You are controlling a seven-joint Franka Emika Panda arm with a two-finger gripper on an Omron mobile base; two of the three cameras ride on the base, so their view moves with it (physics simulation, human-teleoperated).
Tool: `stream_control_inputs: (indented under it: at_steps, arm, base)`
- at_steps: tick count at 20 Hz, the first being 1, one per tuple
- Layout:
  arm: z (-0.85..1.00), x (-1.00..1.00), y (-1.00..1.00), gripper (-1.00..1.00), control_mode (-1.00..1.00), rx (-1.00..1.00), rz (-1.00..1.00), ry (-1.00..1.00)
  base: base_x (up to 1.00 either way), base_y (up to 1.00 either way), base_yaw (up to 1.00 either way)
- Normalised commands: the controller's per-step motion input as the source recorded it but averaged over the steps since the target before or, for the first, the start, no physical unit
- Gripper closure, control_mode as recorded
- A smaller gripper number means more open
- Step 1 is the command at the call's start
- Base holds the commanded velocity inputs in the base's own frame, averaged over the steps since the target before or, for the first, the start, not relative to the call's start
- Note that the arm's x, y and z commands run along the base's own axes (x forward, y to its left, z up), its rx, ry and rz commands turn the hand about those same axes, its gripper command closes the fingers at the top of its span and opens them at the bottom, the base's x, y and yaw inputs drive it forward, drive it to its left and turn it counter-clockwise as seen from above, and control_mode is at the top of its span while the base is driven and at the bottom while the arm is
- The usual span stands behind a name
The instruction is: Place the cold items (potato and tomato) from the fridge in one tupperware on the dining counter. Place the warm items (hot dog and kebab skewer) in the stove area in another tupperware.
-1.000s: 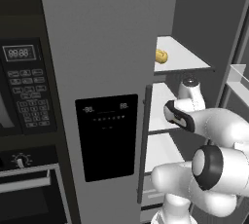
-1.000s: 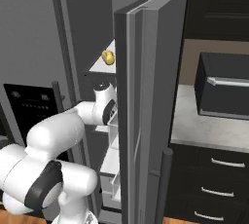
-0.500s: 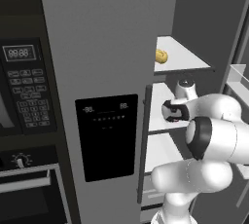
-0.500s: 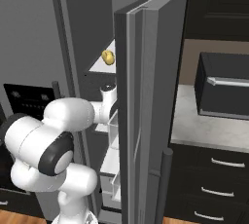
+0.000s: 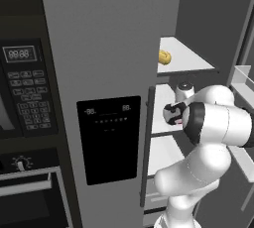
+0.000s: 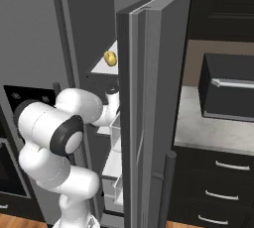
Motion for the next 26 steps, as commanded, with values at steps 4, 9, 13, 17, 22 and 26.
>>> stream_control_inputs:
  at_steps: [4,9,13,17,22,26]
  arm:
    - [-0.18,0.29,-0.05,-1.0,-1.0,0.0,0.03,0.0]
    - [-0.15,0.25,-0.05,-1.0,-1.0,0.0,0.04,0.0]
    - [-0.13,0.33,-0.07,-1.0,-1.0,0.0,0.03,0.0]
    - [-0.19,0.29,-0.07,-1.0,-1.0,0.0,0.03,0.0]
    - [-0.32,0.06,-0.05,-1.0,-1.0,0.0,0.07,0.0]
    - [-0.38,0.14,-0.01,1.0,-1.0,0.0,0.04,0.04]
  base:
    - [0.0,0.0,0.0]
    - [0.0,0.0,0.0]
    - [0.0,0.0,0.0]
    - [0.0,0.0,0.0]
    - [0.0,0.0,0.0]
    - [0.0,0.0,0.0]
